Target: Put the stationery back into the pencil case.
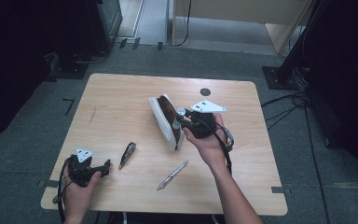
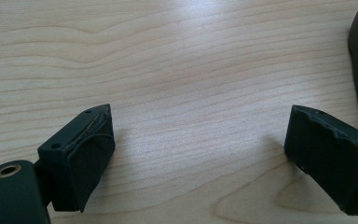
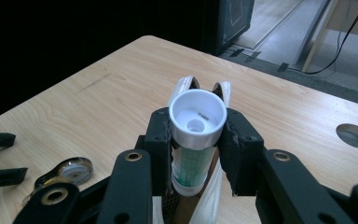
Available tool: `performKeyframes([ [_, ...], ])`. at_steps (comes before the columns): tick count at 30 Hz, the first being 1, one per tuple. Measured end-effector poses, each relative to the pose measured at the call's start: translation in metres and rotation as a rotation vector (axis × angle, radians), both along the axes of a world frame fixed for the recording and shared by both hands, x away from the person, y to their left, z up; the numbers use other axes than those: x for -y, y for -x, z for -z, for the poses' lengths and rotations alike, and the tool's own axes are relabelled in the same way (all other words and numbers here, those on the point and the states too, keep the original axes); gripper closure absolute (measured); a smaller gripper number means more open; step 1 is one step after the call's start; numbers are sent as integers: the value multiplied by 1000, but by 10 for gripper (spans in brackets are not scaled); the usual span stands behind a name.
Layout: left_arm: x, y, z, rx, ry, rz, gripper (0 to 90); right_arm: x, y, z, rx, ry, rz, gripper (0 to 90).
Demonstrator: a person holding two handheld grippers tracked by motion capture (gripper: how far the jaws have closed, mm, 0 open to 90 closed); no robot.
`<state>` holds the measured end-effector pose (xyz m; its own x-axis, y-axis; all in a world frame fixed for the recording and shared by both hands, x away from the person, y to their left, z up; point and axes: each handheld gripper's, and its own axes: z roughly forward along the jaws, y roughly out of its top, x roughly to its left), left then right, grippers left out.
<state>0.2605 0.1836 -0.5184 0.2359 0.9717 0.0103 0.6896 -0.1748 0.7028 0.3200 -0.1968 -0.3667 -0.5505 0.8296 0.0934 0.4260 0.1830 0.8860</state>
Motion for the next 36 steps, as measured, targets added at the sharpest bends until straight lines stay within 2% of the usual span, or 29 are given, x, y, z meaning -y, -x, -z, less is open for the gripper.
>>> performKeyframes([
  [13, 0, 0, 0, 0, 0, 3, 87, -10, -15, 13, -30, 18, 1, 662],
  [24, 0, 0, 0, -1, 0, 3, 87, -17, -23, 28, -72, 64, -7, 661],
  [36, 0, 0, 0, 0, 0, 3, 87, -21, -30, 38, -109, 91, -14, 661],
])
